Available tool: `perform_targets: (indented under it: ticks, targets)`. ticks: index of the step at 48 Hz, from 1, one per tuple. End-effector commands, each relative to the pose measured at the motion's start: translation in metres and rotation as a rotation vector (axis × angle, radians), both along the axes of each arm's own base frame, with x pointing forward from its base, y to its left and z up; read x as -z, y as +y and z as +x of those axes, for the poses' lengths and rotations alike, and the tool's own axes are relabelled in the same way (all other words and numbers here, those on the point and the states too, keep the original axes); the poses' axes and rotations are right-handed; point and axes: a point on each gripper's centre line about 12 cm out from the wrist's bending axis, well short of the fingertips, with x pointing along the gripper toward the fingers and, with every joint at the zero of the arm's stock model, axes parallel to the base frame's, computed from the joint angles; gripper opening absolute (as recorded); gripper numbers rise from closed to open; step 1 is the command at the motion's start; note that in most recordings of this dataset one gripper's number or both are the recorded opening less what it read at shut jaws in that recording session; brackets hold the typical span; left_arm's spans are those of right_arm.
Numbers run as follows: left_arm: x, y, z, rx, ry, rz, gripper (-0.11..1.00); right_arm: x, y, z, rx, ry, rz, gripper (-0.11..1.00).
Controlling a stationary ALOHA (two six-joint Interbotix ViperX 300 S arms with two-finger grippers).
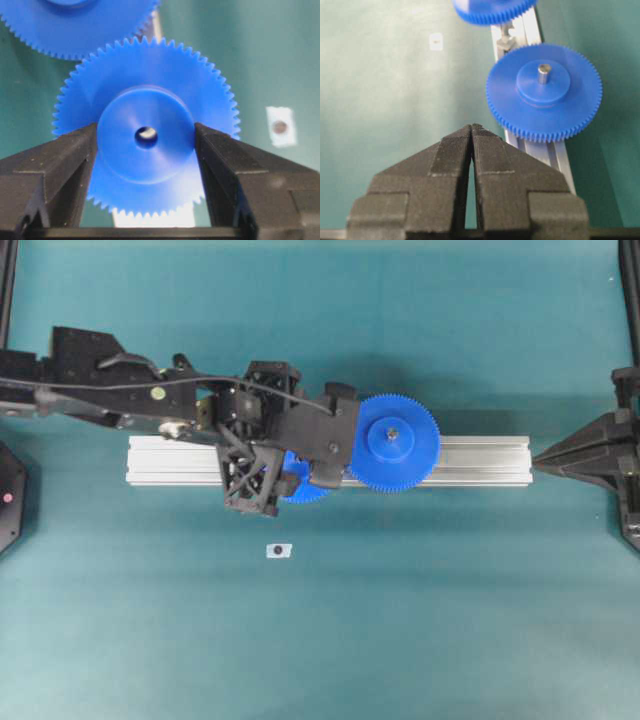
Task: Find the location of the shaft and insert the small gear.
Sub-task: 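Carry the gear with the left gripper over the empty left shaft, then lower the gear onto the shaft, meshing it with the large gear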
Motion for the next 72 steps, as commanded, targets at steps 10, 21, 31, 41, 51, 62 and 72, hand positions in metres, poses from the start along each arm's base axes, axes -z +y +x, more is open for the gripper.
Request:
perform_targets:
  ticks: [10, 21, 31, 41, 51, 62, 72]
  targets:
    - [-0.009, 0.010, 0.000, -0.022, -0.024, 0.005, 0.65, -0.004, 0.000, 0.001, 0.007, -0.015, 0.008, 0.08]
    - [-0.006, 0.012, -0.002, -0.028, -0.007, 0.003, 0.65, -0.004, -0.001, 0.001, 0.010, -0.015, 0.008, 0.08]
    - [-0.006, 0.012, -0.001, -0.031, -0.005, -0.001, 0.65, -0.005, -0.001, 0.001, 0.010, -0.018, 0.008, 0.08]
    - [-0.008, 0.013, 0.000, -0.033, -0.011, 0.000, 0.65, -0.004, -0.001, 0.001, 0.010, -0.017, 0.008, 0.08]
    - [-0.011, 0.012, 0.002, -0.035, -0.017, -0.002, 0.65, -0.004, -0.001, 0.001, 0.011, -0.018, 0.011, 0.08]
    - [-0.017, 0.009, 0.006, -0.028, -0.036, -0.002, 0.80, 0.000, -0.001, 0.000, 0.034, -0.010, 0.058, 0.08]
    - [-0.030, 0.009, 0.011, -0.025, -0.071, 0.001, 0.78, -0.001, -0.001, 0.000, 0.038, -0.017, 0.068, 0.08]
